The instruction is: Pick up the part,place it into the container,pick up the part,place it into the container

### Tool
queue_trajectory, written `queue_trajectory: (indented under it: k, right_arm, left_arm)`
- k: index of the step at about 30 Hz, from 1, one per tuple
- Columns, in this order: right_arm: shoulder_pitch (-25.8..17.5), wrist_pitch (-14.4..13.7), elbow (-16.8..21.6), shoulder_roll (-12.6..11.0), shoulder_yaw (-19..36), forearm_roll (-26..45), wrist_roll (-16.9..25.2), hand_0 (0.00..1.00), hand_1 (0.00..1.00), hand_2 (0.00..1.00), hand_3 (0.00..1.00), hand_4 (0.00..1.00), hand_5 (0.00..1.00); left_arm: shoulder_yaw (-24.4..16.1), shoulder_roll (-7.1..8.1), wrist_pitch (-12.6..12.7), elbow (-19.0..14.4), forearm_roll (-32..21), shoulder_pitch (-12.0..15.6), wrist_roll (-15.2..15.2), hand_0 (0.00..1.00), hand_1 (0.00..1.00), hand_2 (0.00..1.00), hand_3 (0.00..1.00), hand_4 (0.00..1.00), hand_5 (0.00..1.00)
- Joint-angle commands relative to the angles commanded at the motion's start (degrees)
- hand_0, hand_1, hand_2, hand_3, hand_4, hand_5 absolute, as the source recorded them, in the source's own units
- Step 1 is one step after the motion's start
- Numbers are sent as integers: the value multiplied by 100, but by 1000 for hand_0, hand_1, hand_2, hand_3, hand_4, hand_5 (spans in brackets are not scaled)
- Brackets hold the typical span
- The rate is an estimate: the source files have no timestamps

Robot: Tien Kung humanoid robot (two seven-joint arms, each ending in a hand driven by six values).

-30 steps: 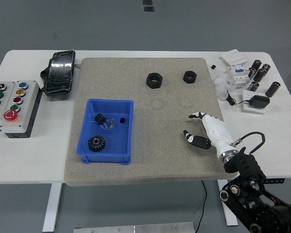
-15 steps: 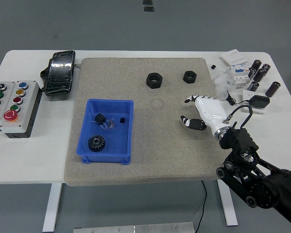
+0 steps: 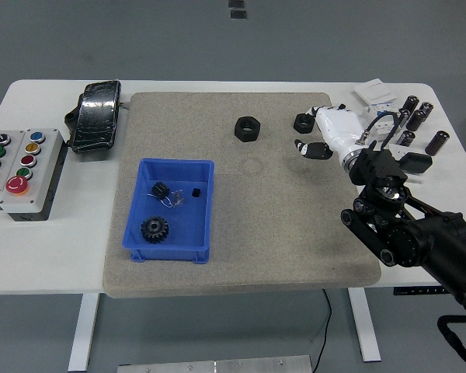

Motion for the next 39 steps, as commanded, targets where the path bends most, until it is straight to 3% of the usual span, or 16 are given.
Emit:
queue_trajectory:
  k: [10,11,16,17,22,23,28,39]
  right_arm:
    - [398,210,-1028,177,-69,190,72,790,822,824,762,727,386]
    - [425,234,-1110,195,-62,211,81,837,841,839,781,741,521]
    - [523,284,-1401,284,-10,429,211,837,841,839,781,741,521]
    - [535,295,-1439,299,5,494,244,962,900,884,860,909,998]
    - [577,451,-1567,392,42,891,406,962,900,884,860,909,998]
    - [580,477,-1578,409,26,955,424,998,933,917,919,983,998]
    - [565,560,-1654,499,-85,1224,512,998,933,917,919,983,998]
    - [607,483,-1864,656,-326,1422,617,998,974,924,944,998,998]
  left_arm:
    - [-272,4,-7,0,252,-32,57,653,663,641,662,707,289]
    - [-312,6,-6,0,286,-37,66,653,664,641,662,708,290]
    - [-491,4,-5,0,434,-47,110,653,664,641,662,708,290]
    - [-518,2,-4,0,454,-49,116,653,664,641,662,707,288]
    - [-582,-8,-4,0,494,-59,137,653,664,641,662,707,288]
    - [-589,-10,-5,0,500,-59,140,653,664,641,662,707,288]
    - [-601,-19,-3,0,498,-65,141,653,664,641,662,707,288]
    - [-663,-19,-1,0,544,-72,155,652,664,642,662,708,289]
